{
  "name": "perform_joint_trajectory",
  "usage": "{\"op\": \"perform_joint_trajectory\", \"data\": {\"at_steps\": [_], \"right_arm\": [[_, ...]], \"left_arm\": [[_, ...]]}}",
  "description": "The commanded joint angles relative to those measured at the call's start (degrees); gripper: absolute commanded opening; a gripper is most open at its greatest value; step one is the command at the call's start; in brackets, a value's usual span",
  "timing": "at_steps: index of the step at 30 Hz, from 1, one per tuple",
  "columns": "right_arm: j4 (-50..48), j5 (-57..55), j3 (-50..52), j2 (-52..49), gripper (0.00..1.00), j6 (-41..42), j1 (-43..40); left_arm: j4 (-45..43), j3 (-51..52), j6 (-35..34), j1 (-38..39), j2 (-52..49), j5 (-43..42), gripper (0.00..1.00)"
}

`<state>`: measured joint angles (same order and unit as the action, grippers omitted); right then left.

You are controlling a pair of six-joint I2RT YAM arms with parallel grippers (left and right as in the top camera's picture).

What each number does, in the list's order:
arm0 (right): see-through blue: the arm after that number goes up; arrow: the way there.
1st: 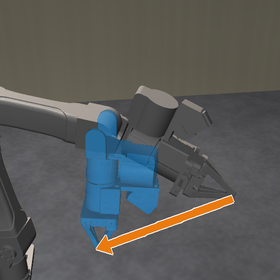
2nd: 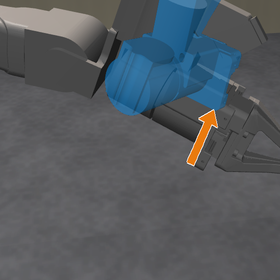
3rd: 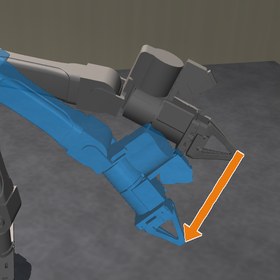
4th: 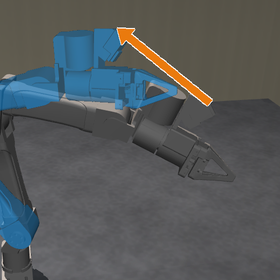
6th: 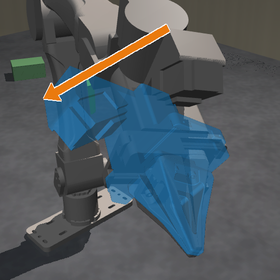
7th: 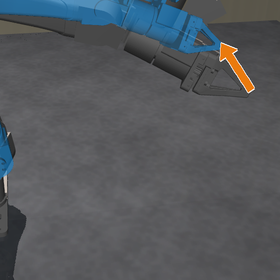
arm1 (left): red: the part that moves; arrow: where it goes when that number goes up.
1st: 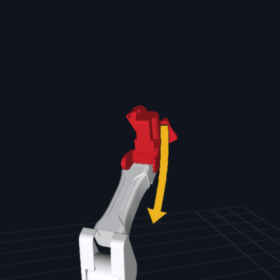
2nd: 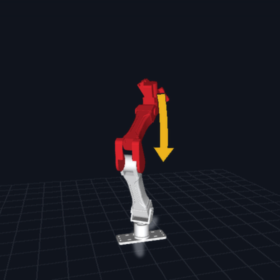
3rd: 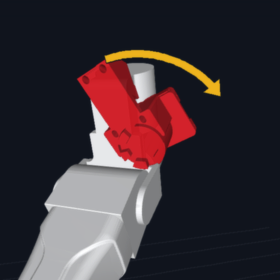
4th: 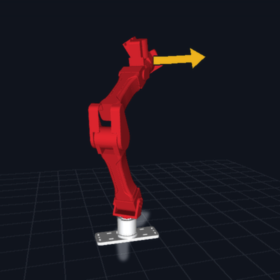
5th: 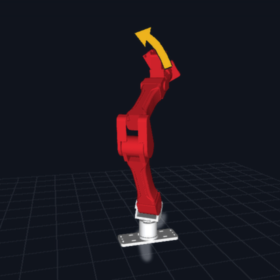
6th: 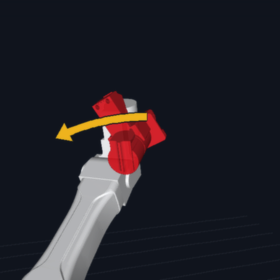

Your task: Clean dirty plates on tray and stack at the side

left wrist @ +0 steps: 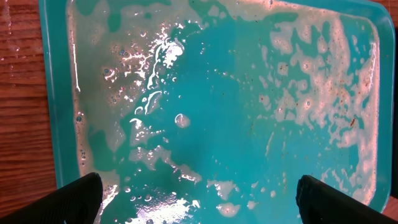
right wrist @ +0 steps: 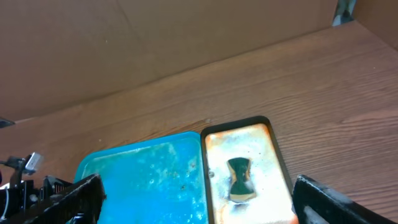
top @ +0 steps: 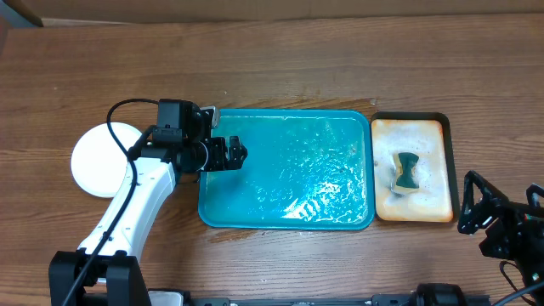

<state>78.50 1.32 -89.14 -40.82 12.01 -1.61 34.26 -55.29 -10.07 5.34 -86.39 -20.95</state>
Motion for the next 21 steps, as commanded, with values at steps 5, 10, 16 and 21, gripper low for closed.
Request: {"op": "perform_joint_trajectory", "data": {"at_steps": [5,10,16,21], "right_arm": [[-0.13,0.52,-0.17,-0.04,1.0,0.17,0.11],[0.39,0.94,-0.17,-0.04,1.0,0.17,0.11],[2.6,1.38,-0.17,-0.04,1.0,0.15,0.11],[7.26,1.44,-0.2,-0.07,1.0,0.2,0.11]], "left_arm": [[-0.07,-0.87,1.09,0.33,-0.5,0.39,1.0],[-0.07,-0.87,1.07,0.33,-0.5,0.39,1.0],[-0.07,-0.87,1.07,0.33,-0.5,0.39,1.0],[-0.07,-0.87,1.07,0.33,-0.5,0.39,1.0]]}}
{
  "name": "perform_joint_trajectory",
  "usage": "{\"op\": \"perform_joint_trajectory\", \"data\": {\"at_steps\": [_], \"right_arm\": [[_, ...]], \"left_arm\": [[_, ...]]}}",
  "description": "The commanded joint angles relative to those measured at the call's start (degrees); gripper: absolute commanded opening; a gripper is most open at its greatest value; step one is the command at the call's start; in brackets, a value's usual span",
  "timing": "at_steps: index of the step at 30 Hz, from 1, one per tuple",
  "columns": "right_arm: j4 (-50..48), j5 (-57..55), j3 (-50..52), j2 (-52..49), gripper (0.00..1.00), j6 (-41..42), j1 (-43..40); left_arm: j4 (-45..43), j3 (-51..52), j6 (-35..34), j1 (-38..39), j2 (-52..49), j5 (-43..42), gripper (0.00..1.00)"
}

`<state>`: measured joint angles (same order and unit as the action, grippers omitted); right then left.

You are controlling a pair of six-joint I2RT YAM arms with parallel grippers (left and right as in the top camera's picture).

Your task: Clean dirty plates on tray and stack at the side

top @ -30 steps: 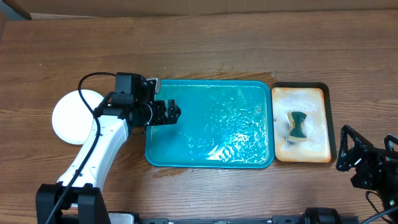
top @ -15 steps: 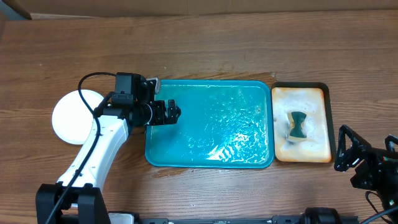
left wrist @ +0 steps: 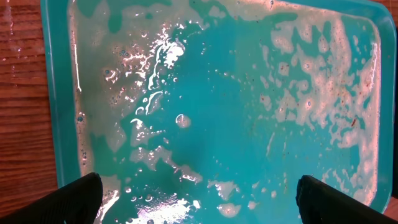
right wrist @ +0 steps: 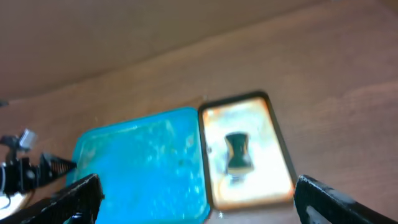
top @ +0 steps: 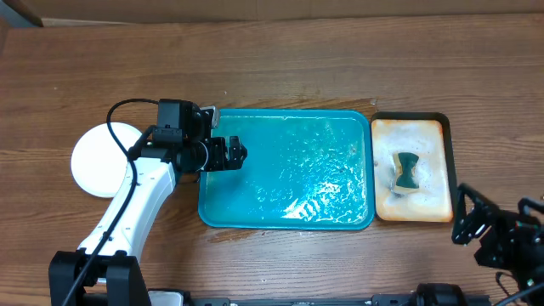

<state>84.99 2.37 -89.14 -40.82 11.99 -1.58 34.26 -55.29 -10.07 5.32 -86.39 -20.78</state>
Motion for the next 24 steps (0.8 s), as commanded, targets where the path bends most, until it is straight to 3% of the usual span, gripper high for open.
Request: {"op": "perform_joint_trajectory", "data": {"at_steps": [1,7,24], "right_arm": [[1.31,0.39,-0.2,-0.04,1.0,0.22,0.09],[2.34,4.04,-0.2,-0.04,1.0,3.45,0.09],[-4.57,2.69,-0.2,-0.04,1.0,1.25,0.09]], "left_arm": [[-0.09,-0.87,1.09,0.35,-0.5,0.22,1.0],[-0.07,-0.87,1.07,0.35,-0.5,0.22,1.0],[-0.07,-0.87,1.07,0.35,-0.5,0.22,1.0]]}}
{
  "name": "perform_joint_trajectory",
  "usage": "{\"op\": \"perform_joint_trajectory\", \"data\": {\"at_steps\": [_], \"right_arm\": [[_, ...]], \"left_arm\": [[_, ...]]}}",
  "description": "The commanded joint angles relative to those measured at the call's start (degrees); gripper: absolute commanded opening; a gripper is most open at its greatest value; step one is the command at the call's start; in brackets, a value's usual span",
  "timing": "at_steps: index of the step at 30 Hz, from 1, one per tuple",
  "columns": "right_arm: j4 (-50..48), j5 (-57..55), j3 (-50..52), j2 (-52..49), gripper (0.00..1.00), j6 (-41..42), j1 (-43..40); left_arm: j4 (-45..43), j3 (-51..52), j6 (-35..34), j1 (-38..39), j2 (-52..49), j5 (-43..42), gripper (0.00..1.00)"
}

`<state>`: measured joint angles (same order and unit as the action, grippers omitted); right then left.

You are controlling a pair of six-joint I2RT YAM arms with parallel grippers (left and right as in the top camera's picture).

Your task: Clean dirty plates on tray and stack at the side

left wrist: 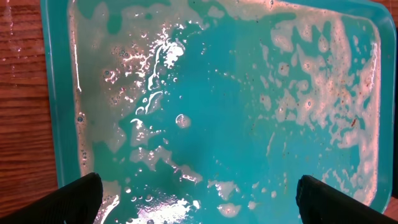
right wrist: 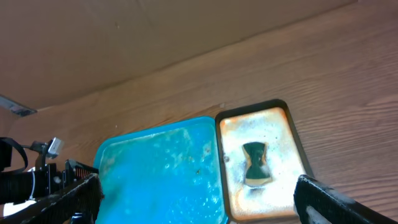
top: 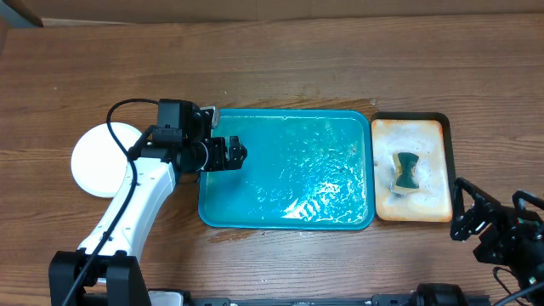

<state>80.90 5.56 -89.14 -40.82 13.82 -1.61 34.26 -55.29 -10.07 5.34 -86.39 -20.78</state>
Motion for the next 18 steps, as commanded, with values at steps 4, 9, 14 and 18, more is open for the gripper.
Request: {"op": "perform_joint_trajectory", "data": {"at_steps": [4,9,14,18], "right_arm": [[-0.72,-0.52,-0.17,-0.04,1.0,-0.61,0.11],[-4.48,-2.4,0.17,3.87,1.0,-2.34,2.21],[-7.48,-6.56,1.62,11.74,1.0,-2.32,4.37],[-7.63,-8.55,3.89,18.01,1.0,-2.32,5.29]], "left_arm": [[-0.07,-0.87,1.07,0.33,-0.5,0.22,1.0],[-0.07,-0.87,1.07,0.33,-0.5,0.22,1.0],[-0.07,-0.87,1.07,0.33,-0.5,0.22,1.0],[-0.07,-0.87,1.07,0.33,-0.5,0.22,1.0]]}}
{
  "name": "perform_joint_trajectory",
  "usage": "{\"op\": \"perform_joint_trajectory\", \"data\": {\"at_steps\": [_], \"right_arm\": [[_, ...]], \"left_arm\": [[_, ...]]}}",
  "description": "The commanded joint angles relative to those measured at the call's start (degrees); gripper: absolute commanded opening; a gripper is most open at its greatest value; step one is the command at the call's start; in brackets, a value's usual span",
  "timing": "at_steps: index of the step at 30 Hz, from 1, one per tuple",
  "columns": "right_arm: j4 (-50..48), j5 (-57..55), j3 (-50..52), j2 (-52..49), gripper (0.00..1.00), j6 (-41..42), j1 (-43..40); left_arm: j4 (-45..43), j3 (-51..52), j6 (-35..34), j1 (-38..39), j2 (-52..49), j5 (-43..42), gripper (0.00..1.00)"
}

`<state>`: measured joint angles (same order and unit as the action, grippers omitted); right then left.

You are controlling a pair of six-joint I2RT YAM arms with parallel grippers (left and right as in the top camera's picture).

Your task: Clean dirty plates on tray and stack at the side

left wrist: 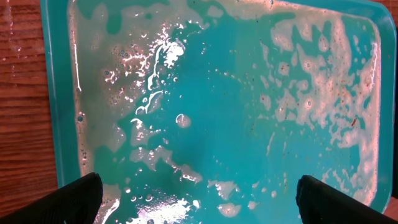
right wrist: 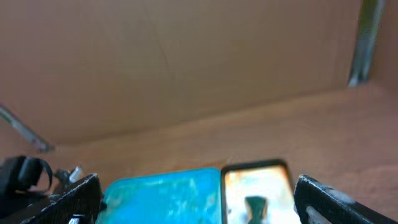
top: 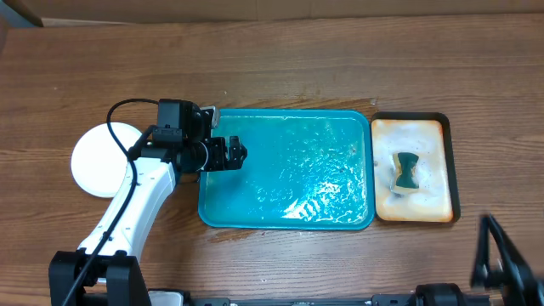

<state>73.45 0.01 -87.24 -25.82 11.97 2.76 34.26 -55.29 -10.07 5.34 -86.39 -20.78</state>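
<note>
The teal tray (top: 285, 167) holds soapy water and foam, with no plate on it. A white plate (top: 95, 160) lies on the table left of the tray, partly under my left arm. My left gripper (top: 229, 153) hovers open over the tray's left end. In the left wrist view the gripper (left wrist: 199, 202) has its black fingertips (left wrist: 78, 198) wide apart above the wet tray floor (left wrist: 224, 124), with nothing between them. My right gripper (top: 493, 259) is at the front right corner, mostly out of the overhead view. The blurred right wrist view shows that gripper (right wrist: 199, 199) open and empty.
A small black-rimmed tray (top: 442, 119) of foam stands right of the teal tray, with a green sponge (top: 407, 171) in it. The right wrist view also shows this sponge (right wrist: 256, 207) and a brown cardboard wall (right wrist: 186, 68) behind the table.
My right gripper has moved back toward the table's front right corner and now mostly leaves the overhead view. Its camera points higher, at the cardboard wall. The left arm has not moved.
My left gripper stayed open over the left end of the soapy tray at every moment. My right gripper was open and empty beside the front right of the sponge tray, shifted slightly there, and now sits farther back at the frame's corner.
</note>
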Motion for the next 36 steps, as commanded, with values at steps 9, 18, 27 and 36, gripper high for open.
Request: {"op": "perform_joint_trajectory", "data": {"at_steps": [9,18,27,36], "right_arm": [[-3.43,-2.43,12.33,16.74,1.0,0.24,1.77],[-11.17,-2.47,23.91,25.46,1.0,0.24,1.77],[-23.98,-1.92,35.32,25.57,1.0,0.22,1.79],[-47.1,0.15,56.46,25.59,1.0,0.28,2.49]], "left_arm": [[-0.07,-0.87,1.09,0.33,-0.5,0.22,1.0],[-0.07,-0.87,1.07,0.31,-0.5,0.22,1.0],[-0.07,-0.87,1.07,0.33,-0.5,0.22,1.0],[-0.07,-0.87,1.07,0.33,-0.5,0.22,1.0]]}}
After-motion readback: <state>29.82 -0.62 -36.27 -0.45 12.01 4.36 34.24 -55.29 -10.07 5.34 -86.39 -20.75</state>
